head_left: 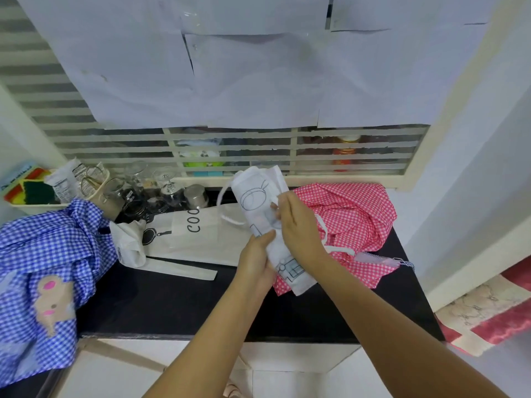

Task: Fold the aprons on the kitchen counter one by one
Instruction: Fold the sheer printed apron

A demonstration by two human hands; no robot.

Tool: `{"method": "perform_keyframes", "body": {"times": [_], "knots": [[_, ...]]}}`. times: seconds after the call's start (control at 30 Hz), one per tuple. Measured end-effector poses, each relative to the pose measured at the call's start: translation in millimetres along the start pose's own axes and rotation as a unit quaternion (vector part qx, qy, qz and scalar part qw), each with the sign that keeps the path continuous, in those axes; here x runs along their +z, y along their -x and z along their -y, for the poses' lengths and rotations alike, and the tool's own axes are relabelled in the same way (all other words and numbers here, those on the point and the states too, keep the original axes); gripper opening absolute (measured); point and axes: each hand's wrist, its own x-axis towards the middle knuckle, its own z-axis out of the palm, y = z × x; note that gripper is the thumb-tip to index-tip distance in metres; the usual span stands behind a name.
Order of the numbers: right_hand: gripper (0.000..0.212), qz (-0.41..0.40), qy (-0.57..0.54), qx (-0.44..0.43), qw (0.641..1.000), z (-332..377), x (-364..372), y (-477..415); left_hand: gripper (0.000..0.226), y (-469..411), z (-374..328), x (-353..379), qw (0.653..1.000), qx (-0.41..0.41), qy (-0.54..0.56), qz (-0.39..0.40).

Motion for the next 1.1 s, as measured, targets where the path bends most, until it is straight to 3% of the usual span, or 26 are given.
{"method": "perform_keyframes", "body": {"times": [0.17, 0.23, 0.37, 0.6, 0.67, 0.77, 0.87, 0.93, 1.0, 1.1], "knots": [[0.020, 0.051, 0.034, -0.031, 0.998, -6.6, -5.0, 6.1, 0.038, 0.3, 4.4, 17.8, 0.990, -0.032, 0.138, 0.015], [0.022, 0.065, 0.050, -0.050, 0.995, -5.5, -9.4, 7.3, 0.033, -1.6, 6.6, 21.0, 0.994, -0.029, 0.105, 0.024], [0.028, 0.043, 0.011, -0.030, 0.999, -8.2, -12.8, 9.7, 0.032, 3.4, 7.0, 25.0, 0.988, -0.037, 0.142, 0.043], [0.063, -0.012, 0.016, -0.135, 0.991, -13.4, -11.5, 19.4, 0.014, -4.9, 1.8, 24.9, 0.994, 0.068, -0.079, 0.032], [0.059, -0.033, 0.067, -0.156, 0.985, -14.5, -9.4, 19.2, 0.014, -5.7, 2.8, 26.5, 0.988, 0.097, -0.117, -0.001], [0.050, -0.078, 0.229, -0.160, 0.957, -28.3, -17.8, 16.2, 0.012, -11.1, -0.6, 25.9, 0.986, 0.099, -0.117, -0.058], [0.076, 0.066, 0.227, -0.030, 0.971, -32.9, -44.1, 12.5, 0.007, -16.5, -4.5, 21.5, 0.978, 0.116, -0.143, -0.092], [0.070, 0.143, 0.208, 0.011, 0.968, -32.2, -57.2, 10.3, 0.002, -15.6, -2.5, 20.0, 0.968, 0.147, -0.178, -0.101], [0.058, 0.191, 0.289, 0.020, 0.938, -28.8, -70.7, 5.0, 0.007, -14.9, 1.2, 19.7, 0.953, 0.185, -0.220, -0.099], [0.041, 0.292, 0.419, 0.059, 0.858, -20.8, -91.1, -0.9, 0.014, -14.5, 2.0, 19.8, 0.930, 0.230, -0.269, -0.101]]}}
